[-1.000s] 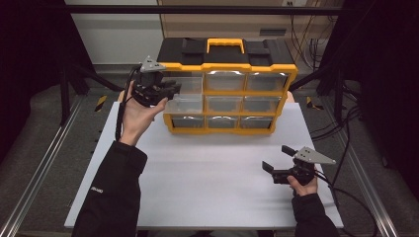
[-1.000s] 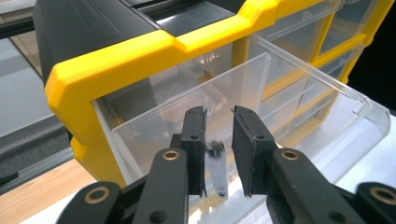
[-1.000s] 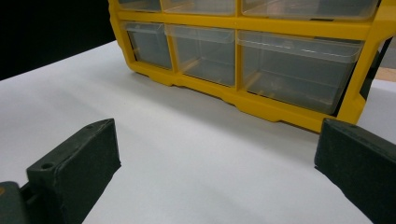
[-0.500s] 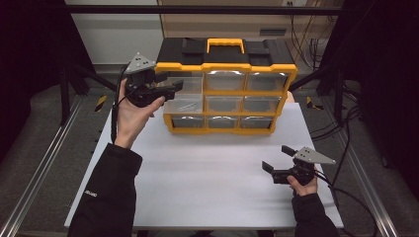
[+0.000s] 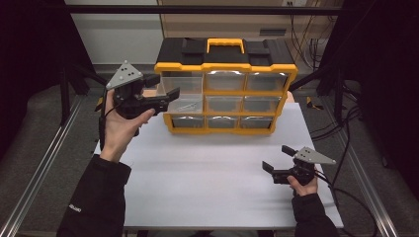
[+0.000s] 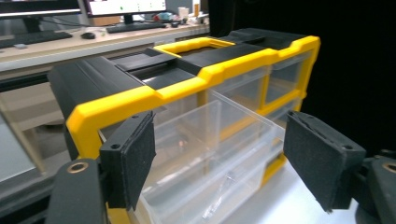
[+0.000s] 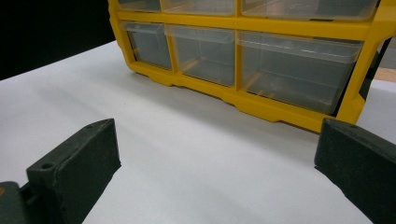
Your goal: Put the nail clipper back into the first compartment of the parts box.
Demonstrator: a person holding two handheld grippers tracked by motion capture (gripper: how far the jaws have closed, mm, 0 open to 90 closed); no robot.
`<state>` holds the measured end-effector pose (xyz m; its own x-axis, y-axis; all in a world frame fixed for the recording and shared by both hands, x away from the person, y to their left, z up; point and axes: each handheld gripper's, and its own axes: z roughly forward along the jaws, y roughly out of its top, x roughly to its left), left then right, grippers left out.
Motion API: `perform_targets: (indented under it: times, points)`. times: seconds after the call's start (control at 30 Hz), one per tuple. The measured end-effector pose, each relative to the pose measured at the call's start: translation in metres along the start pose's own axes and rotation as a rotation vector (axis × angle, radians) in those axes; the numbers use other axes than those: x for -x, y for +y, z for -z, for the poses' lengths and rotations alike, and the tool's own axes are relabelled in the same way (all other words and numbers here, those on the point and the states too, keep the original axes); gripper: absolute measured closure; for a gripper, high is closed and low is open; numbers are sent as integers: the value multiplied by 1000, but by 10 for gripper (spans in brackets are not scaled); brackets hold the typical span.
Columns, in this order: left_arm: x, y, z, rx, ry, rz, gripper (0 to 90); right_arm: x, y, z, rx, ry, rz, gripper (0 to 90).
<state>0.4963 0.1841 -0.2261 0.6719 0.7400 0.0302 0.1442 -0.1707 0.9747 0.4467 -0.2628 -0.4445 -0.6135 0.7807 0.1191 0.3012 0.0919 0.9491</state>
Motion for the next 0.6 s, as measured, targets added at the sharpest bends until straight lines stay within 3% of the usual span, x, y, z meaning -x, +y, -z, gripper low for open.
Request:
perform_targets:
  times: [0.37, 0.6]
  points:
    - [1, -24, 24, 24, -13, -2, 124, 0, 0, 0, -1, -2, 2, 3]
    - [3, -44, 36, 15, 2, -3, 35, 0, 0, 0, -1, -3, 1, 3]
